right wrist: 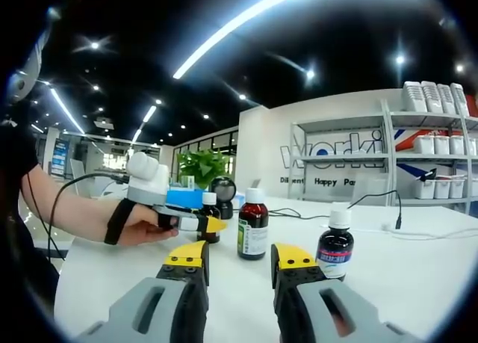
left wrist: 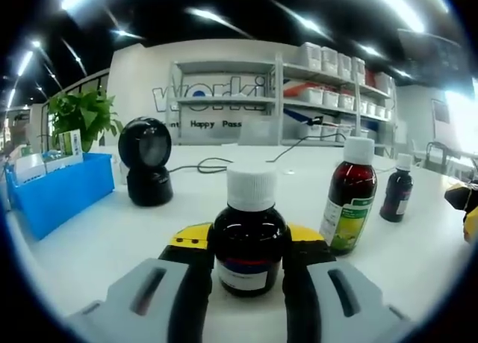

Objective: Rotate the medicine bottle to make it face forward pick up the medicine bottle inspect the drug traceability code place the medicine on the table

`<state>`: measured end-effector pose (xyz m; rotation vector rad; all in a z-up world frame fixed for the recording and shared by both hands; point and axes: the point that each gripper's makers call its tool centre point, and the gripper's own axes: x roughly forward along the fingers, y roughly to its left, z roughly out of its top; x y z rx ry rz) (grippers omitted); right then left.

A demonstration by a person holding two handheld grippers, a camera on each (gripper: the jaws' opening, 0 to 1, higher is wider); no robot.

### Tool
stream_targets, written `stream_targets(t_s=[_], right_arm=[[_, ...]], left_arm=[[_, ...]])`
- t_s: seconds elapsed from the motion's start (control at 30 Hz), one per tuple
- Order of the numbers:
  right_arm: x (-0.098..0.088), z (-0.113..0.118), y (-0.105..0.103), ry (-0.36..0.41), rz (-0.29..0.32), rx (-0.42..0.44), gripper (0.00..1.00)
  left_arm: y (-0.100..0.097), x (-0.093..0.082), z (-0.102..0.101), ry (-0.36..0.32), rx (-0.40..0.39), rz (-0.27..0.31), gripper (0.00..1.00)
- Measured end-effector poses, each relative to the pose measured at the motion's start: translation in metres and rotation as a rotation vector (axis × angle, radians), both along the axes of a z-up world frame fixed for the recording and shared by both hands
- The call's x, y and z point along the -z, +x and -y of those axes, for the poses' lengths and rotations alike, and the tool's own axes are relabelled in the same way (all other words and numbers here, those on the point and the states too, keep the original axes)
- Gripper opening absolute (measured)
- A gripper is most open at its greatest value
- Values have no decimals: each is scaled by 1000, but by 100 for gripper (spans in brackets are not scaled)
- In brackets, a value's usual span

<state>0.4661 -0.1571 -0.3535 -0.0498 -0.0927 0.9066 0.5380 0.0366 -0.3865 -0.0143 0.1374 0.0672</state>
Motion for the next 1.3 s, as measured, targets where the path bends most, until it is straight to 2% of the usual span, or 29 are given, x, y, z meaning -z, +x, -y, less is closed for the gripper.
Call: stream_targets(t_s=[0.13,0.23,0.27,0.47,0.63,0.9,1.3], right_arm=[[0,-1,0,-2,-1,-2,28],[0,1,1,0,-1,-2,28],[0,1,1,6,-2,-4,28],[0,0,1,2,-2,-6,28],[0,0,1,2,-3,-5,28],[0,0,0,2,-4,-8,28],[1,-1,0,-2,-3,-10,28]], left_arm=[[2,0,0,5,33,-1,26],[3,0,2,-13,103,15,26],[6,1,0,3,125,15,26],[12,1,-2,-4,190,6,26],[15,2,3,-7,293,8,26],[12,4,1,-18,388,14,26],[-5,2,18,-19,575,10,26]])
